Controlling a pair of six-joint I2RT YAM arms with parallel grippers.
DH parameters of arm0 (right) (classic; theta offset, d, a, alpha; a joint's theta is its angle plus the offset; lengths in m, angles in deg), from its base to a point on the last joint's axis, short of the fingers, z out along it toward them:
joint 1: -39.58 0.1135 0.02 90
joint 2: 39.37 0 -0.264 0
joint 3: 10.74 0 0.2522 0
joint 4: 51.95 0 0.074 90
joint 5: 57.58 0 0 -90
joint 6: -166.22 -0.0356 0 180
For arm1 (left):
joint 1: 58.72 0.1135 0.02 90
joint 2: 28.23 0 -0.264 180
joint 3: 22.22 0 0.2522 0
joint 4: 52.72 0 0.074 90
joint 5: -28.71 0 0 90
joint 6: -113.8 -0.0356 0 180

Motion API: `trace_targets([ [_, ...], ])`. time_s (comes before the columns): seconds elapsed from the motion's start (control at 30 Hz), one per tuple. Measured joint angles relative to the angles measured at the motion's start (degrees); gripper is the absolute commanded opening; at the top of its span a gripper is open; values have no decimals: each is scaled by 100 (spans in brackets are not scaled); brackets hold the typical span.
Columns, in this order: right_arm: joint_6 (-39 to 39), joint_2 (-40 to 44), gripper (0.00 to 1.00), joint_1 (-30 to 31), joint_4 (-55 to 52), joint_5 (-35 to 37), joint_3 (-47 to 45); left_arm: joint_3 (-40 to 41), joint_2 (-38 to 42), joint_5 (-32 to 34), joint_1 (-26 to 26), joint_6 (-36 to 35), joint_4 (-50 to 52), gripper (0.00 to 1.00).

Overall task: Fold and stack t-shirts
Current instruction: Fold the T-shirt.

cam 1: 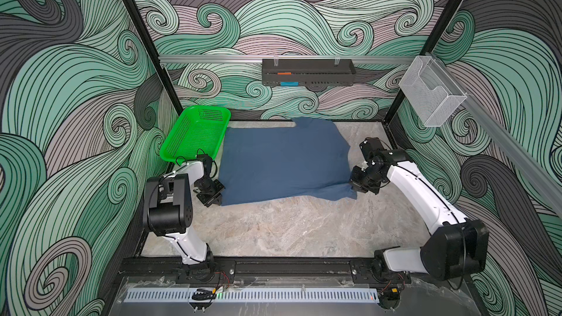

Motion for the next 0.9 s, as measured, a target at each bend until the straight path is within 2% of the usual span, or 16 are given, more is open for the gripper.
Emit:
trace_targets([
  [0.23, -61, 254, 0, -170, -48, -153, -282, 369, 422, -2, -7, -129, -245, 0],
  [0.4, -199, 310, 0, -638, -175, -186, -739, 925, 1707, 2, -9, -37, -175, 0],
  [0.5, -269, 122, 0, -817, -153, -120, -743, 1049, 2173, -11, -9, 216, -221, 0],
  [0.7, -643, -295, 0, -1073, 114, -76, -785, 1117, 2072, -63, -4, 654, -278, 0],
  [0.9, -776, -555, 0, -1543, 278, -101, -793, 684, 1836, -144, 160, 796, -212, 0],
])
